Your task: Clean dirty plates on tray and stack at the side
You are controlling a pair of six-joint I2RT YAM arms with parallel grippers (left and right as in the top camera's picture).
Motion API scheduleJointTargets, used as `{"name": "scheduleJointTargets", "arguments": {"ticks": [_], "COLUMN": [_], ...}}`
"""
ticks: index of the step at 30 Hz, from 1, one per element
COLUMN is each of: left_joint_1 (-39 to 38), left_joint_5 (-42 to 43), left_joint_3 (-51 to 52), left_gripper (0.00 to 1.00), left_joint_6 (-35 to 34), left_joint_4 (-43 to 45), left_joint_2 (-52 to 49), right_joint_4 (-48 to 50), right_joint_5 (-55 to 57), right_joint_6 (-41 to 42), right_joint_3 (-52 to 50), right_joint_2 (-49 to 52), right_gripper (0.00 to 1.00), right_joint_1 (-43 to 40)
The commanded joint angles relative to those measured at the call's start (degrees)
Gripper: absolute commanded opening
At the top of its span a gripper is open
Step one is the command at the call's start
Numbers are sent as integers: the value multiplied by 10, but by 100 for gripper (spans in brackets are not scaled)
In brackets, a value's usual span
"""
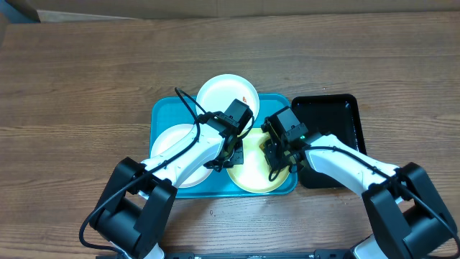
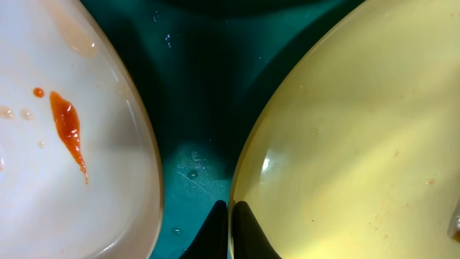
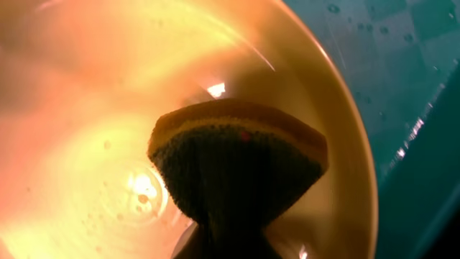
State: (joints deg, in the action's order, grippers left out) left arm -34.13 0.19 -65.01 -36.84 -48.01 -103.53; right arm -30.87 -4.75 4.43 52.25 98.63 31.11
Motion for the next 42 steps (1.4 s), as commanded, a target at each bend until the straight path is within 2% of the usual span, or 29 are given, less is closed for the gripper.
{"name": "scheduleJointTargets", "arguments": {"ticks": [1, 8, 12, 14, 26, 34, 38, 42], "left_joint_1": [1, 1, 1, 1, 1, 1, 1, 1], "left_joint_5": [-3, -3, -3, -3, -3, -3, -2, -1], "left_joint_3": [-11, -11, -11, -11, -11, -11, -11, -11], "left_gripper": [4, 4, 4, 4, 4, 6, 7, 7], "left_joint_6": [11, 11, 11, 11, 11, 11, 11, 11], "left_joint_4": [-2, -2, -2, -2, -2, -2, 2, 2], "left_joint_2": [-9, -9, -9, -9, -9, -9, -9, -9], "right_joint_4": [2, -20, -69, -91, -269, -358, -358, -342], "right_joint_5": [-16, -119, -209, -224, -240, -230, -268, -277], "right_joint_6": [2, -41, -124, -127, -127, -126, -134, -141], "right_joint_3": [-13, 3, 28, 50, 257, 268, 268, 259], "right_joint_2": [52, 50, 50, 50, 49, 49, 49, 49], "right_gripper": [4, 4, 4, 4, 4, 4, 4, 4], "right_joint_1": [0, 0, -1, -5, -122, -218, -211, -169]}}
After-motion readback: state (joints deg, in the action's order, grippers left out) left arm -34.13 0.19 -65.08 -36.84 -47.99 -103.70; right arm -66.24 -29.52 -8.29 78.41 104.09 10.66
